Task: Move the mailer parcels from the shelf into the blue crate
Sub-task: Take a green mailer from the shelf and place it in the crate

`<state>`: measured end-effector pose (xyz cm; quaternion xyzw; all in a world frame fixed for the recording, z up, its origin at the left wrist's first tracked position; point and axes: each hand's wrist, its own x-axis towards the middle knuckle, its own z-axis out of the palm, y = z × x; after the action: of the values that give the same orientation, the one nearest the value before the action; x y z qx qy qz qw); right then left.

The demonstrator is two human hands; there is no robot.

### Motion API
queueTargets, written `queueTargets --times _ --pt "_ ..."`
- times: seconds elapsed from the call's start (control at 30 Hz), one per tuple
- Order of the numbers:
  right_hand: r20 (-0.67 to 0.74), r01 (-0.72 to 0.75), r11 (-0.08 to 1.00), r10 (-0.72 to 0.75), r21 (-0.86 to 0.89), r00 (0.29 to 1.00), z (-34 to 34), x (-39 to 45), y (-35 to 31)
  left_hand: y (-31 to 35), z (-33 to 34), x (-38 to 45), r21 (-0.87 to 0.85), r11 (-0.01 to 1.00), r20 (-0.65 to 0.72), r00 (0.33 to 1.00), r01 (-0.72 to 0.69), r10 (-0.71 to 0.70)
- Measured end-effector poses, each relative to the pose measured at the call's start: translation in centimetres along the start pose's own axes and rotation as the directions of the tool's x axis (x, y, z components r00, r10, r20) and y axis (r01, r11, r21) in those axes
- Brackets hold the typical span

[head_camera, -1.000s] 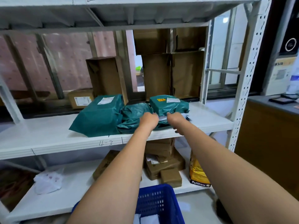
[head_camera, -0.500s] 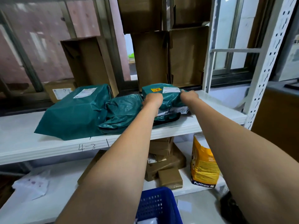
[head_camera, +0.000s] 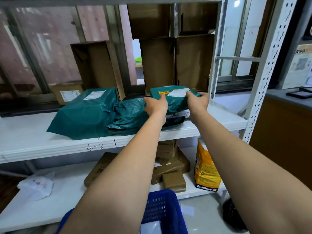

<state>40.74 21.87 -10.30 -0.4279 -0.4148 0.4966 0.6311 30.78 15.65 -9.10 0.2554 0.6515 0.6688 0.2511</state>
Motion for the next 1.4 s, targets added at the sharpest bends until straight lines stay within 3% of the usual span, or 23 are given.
queueTargets --times 0.13,0.27,0.5,0.67,0.77,1.0,1.07,1.23,1.4 --pt "0.080 -0.066 0.980 0.052 0.185 0.995 -1.5 -3.8 0.1 -0.5 -4.1 -2.4 -0.173 0.982 0.021 0.997 0.074 -0.072" --pt "0.306 -0.244 0.942 0.168 0.228 0.937 -3.1 -8.1 2.6 -3.0 -9.7 -4.8 -0.231 0.955 0.103 0.981 0.184 -0.164" --pt "0.515 -0.487 0.873 0.404 0.030 0.756 -6.6 -17.9 10.2 -12.5 -19.5 -10.3 -0.230 0.950 0.171 0.970 0.209 -0.173" --pt "0.504 -0.627 0.758 0.619 -0.181 0.602 -9.0 -23.1 15.8 -18.8 -25.3 -13.4 -0.116 0.930 0.172 0.929 0.349 -0.327" --pt "0.480 -0.629 0.712 0.689 -0.311 0.543 -9.5 -25.2 18.6 -21.6 -27.2 -13.9 -0.081 0.900 0.155 0.898 0.427 -0.412" --pt "0.461 -0.629 0.695 0.711 -0.347 0.531 -9.4 -26.4 23.3 -26.7 -28.6 -12.7 -0.048 0.844 0.075 0.845 0.534 -0.530" --pt "0.427 -0.612 0.702 0.710 -0.364 0.561 -9.1 -26.2 24.8 -28.5 -28.8 -12.0 -0.079 0.831 0.052 0.835 0.551 -0.548" --pt "0.297 -0.473 0.660 0.716 -0.584 0.631 -8.1 -25.2 31.9 -33.9 -28.5 -10.9 -0.096 0.720 0.098 0.727 0.687 -0.680" --pt "0.335 -0.398 0.646 0.715 -0.651 0.614 -7.8 -25.9 37.5 -40.8 -28.7 -9.0 0.037 0.700 0.163 0.687 0.713 -0.708"
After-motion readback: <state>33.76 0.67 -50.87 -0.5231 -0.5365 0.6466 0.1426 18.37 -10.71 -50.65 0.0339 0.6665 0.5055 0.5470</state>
